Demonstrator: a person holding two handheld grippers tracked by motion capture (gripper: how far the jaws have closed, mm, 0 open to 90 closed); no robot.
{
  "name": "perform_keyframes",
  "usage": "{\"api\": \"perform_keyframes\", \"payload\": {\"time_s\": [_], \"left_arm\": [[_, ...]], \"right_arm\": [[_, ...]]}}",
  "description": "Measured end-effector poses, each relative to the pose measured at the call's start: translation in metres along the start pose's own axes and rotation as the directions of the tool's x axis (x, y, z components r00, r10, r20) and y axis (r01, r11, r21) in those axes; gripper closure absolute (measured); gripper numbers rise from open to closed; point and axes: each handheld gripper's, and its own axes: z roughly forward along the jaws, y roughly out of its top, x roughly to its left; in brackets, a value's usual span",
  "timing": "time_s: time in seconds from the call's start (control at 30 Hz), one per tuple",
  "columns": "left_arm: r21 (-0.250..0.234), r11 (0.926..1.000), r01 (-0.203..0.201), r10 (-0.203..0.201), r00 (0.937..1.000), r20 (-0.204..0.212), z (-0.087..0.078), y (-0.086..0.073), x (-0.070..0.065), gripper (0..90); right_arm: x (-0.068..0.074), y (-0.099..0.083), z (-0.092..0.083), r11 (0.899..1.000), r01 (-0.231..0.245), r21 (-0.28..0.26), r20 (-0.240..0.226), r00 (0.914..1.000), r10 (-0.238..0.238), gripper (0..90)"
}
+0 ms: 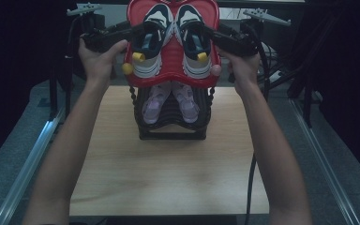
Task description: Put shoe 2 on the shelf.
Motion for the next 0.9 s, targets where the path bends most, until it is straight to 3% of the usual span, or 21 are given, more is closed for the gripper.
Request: {"api": "perform_keyframes", "payload": {"time_s": [0.43, 0.53, 0.67, 0.9], "left_arm": [[-0.009, 0.9997, 0.022, -0.022, 0.9995, -0.024, -0.032, -0.015, 0.013, 38.6], [-0.015, 0.999, 0.042, -0.042, 0.9991, -0.003, -0.038, -0.02, 0.016, 38.4], [-0.017, 0.9992, 0.036, -0.036, 0.9993, -0.008, -0.045, -0.027, 0.019, 38.3], [-0.04, 0.9971, 0.065, -0.065, 0.9979, 0.005, -0.053, -0.047, 0.028, 38.5]], "right_arm": [[-0.011, -0.017, -0.026, 0.998, -0.029, -0.05, -0.017, 0.9995, 0.028, 38.6], [-0.014, -0.022, -0.035, 0.998, -0.032, -0.059, -0.012, 0.9994, 0.031, 38.7], [-0.02, -0.028, -0.048, 0.997, -0.032, -0.066, -0.009, 0.9995, 0.031, 38.7], [-0.034, -0.044, -0.062, 0.996, -0.047, -0.069, -0.002, 0.9989, 0.047, 38.7]]}}
